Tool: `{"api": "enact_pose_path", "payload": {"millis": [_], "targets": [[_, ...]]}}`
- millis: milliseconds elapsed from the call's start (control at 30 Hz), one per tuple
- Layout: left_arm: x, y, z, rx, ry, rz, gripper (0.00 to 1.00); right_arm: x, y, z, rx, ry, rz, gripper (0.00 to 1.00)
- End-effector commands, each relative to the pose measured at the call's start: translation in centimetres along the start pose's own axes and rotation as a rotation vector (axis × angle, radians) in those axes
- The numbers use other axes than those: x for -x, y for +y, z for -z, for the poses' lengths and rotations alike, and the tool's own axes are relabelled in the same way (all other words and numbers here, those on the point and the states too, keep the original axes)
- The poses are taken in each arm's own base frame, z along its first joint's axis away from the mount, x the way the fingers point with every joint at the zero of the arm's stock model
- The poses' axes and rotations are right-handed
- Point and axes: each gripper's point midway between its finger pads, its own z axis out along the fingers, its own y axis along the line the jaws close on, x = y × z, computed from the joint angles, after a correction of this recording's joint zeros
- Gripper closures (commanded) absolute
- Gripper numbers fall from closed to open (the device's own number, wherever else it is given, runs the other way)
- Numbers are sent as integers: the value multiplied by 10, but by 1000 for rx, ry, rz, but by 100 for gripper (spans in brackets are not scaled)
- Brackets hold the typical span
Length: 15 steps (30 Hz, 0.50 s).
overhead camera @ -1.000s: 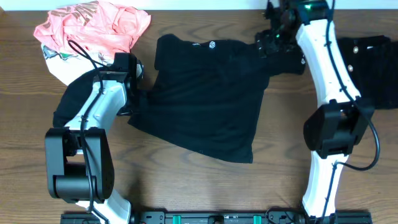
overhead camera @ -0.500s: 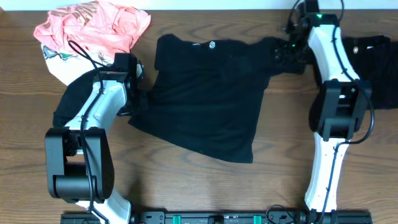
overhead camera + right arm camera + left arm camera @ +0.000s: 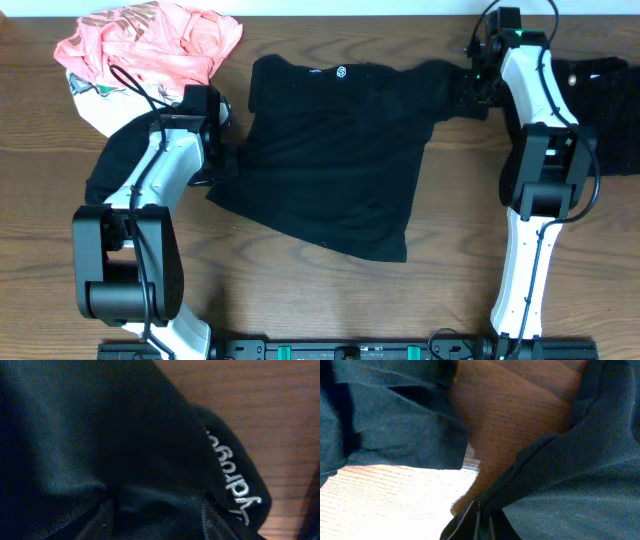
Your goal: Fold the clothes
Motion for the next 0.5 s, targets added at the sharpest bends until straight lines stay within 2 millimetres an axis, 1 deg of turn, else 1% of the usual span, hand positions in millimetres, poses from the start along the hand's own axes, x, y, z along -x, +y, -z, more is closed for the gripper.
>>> {"api": "enact_pose_path", "payload": {"millis": [0, 67, 100, 133, 167, 333, 467], "targets": [[4, -1, 1, -1, -8, -12, 94, -4, 2, -4, 8, 20, -7, 55], [6, -1, 1, -2, -14, -12, 94, -7, 1, -4, 7, 33, -9, 70], [6, -2, 1, -4, -18, -12, 94, -10, 1, -4, 7, 44, -11, 82], [7, -2, 1, -4, -21, -12, 94, -12, 0, -3, 7, 53, -14, 89], [8, -2, 1, -5, -24, -12, 94, -16, -1, -3, 6, 67, -18, 99], [14, -3, 1, -10, -48, -10, 94, -34, -11, 1, -15, 139, -84, 99], [18, -4, 1, -13, -64, -9, 94, -51, -23, 10, -57, 206, -161, 99]]}}
